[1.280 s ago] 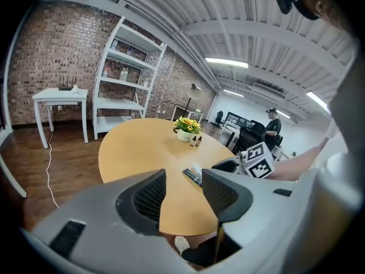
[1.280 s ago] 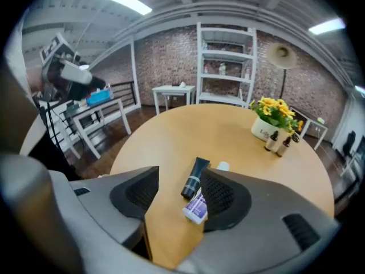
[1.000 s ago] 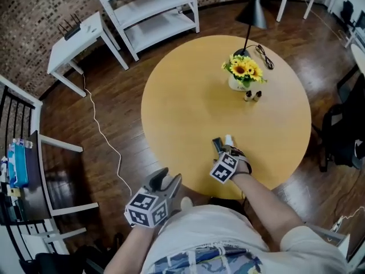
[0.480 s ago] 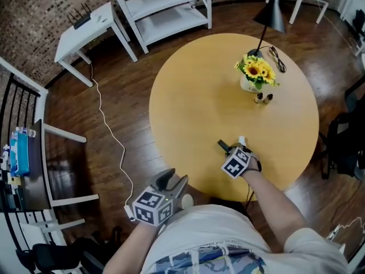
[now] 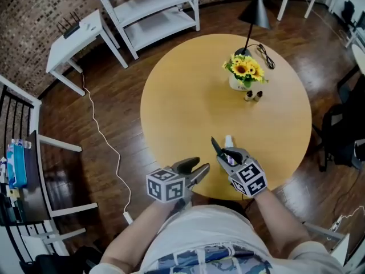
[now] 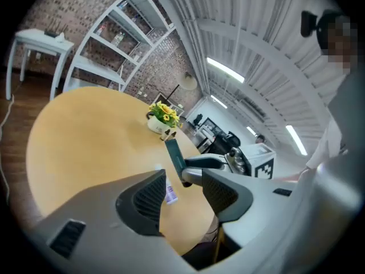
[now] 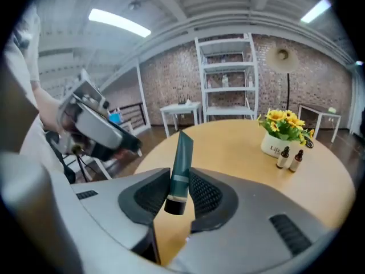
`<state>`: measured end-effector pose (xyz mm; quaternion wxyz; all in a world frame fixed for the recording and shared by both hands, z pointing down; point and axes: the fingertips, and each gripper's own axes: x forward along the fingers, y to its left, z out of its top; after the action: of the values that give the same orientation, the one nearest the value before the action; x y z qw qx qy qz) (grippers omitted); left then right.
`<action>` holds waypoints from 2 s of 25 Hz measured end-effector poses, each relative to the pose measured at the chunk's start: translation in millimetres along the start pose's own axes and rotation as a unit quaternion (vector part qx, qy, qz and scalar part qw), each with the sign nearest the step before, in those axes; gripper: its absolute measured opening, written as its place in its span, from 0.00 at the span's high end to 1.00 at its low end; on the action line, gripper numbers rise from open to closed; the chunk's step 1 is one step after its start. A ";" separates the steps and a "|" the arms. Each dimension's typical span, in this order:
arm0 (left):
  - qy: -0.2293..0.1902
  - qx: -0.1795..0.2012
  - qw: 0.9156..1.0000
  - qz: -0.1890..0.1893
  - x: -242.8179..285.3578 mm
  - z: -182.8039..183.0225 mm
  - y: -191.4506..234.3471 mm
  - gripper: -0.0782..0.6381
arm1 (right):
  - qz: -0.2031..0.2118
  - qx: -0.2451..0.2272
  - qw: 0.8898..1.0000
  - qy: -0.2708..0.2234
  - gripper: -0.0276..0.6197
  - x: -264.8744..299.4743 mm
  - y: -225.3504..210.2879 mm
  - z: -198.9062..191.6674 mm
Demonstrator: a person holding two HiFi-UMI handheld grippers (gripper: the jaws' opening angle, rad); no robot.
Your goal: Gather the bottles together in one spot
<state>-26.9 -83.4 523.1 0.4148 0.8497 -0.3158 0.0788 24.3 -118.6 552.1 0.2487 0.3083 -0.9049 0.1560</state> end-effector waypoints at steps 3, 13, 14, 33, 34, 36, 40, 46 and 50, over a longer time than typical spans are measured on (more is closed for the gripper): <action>-0.011 -0.019 0.997 -0.078 30.1 13.1 -24.6 0.61 | 0.024 0.024 0.997 -0.073 0.77 -31.5 17.0 21.3; -0.027 0.035 0.986 -0.161 74.5 24.4 -79.7 0.70 | 0.016 0.044 0.994 -0.098 0.74 -89.5 3.2 5.1; -0.023 0.066 0.988 -0.138 78.1 25.5 -77.3 0.70 | 0.001 0.047 0.995 -0.091 0.73 -97.7 -6.1 1.6; 0.050 0.415 0.907 0.055 99.3 6.0 -76.6 0.70 | 0.052 0.049 0.996 -0.055 0.92 -98.6 -4.1 53.6; 0.049 0.414 0.907 0.055 99.0 6.1 -76.6 0.70 | 0.056 0.051 0.996 -0.055 0.92 -98.7 -4.3 54.1; 0.052 0.409 0.910 0.055 98.4 5.4 -75.2 0.69 | 0.061 0.058 0.995 -0.057 0.91 -98.3 -6.7 54.9; 0.067 0.397 0.913 0.069 93.3 1.7 -60.8 0.70 | 0.061 0.055 0.995 -0.061 0.91 -95.8 -16.5 60.4; 0.069 0.338 0.933 0.102 67.5 2.0 -27.2 0.69 | 0.011 0.008 0.998 -0.059 0.91 -85.2 -71.2 73.0; 0.058 0.286 0.947 0.131 31.9 5.3 -11.7 0.70 | -0.034 -0.016 0.998 -0.059 0.91 -64.1 -126.7 79.8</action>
<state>4.6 -97.1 524.7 0.1580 0.8776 -0.3642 0.2689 120.6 -218.9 467.4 0.2047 0.3434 -0.9095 0.1141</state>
